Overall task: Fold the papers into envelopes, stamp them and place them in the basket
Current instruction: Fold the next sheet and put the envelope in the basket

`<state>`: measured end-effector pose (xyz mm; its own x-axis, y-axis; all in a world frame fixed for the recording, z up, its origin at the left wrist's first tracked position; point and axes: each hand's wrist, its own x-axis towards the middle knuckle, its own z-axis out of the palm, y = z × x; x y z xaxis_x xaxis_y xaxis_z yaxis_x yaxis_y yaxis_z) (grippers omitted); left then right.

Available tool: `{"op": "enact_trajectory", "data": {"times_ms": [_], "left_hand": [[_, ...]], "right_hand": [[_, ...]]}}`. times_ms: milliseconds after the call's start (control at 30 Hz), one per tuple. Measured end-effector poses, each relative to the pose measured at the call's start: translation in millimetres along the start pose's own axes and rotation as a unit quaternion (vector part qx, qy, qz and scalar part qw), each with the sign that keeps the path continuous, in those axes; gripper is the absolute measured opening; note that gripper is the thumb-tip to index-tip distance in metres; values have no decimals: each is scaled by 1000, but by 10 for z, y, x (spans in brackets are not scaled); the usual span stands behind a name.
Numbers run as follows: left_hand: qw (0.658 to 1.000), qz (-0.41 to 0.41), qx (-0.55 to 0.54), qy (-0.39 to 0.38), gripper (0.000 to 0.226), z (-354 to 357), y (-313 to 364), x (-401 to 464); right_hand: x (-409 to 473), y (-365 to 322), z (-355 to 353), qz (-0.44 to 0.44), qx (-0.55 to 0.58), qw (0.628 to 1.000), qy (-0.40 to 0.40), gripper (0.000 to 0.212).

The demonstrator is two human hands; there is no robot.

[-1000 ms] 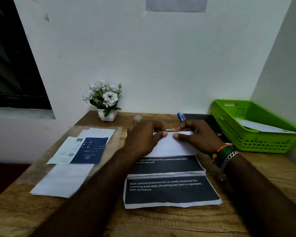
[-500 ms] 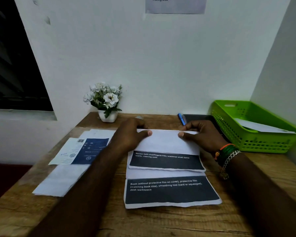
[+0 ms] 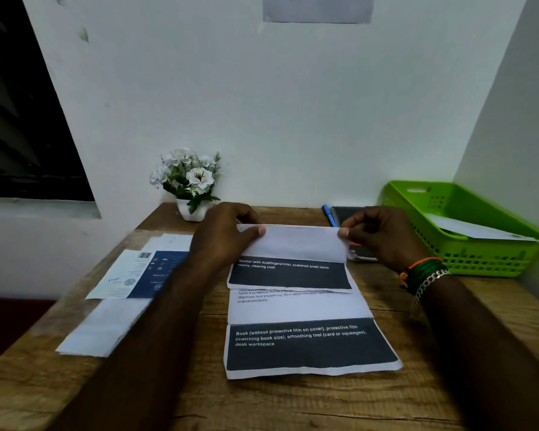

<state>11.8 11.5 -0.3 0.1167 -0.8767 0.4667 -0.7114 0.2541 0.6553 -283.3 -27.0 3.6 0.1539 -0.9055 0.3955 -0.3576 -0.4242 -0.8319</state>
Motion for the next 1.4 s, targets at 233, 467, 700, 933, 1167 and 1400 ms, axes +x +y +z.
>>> {"op": "enact_trajectory", "data": {"times_ms": [233,467,700,933,1167,1400], "left_hand": [[999,2,40,-38,16,-24,104,-82],[990,22,55,-127,45,98,143,-139],[977,12,101,-188,37,231,106,-148],[973,6,119,-200,49,314,87,-183],[972,-19,122,-199,39,308,101,-183],[966,-106,182,-149,45,166,-6,-70]], "right_hand": [[-3,7,-39,-39,-26,999,-26,12],[-41,8,55,-84,-167,977,-102,20],[-99,-7,210,-79,-264,944,-181,11],[-186,20,483,-124,-275,933,-199,35],[-218,-62,669,-94,-307,916,-238,49],[-126,-17,406,-39,-320,931,-172,25]]}}
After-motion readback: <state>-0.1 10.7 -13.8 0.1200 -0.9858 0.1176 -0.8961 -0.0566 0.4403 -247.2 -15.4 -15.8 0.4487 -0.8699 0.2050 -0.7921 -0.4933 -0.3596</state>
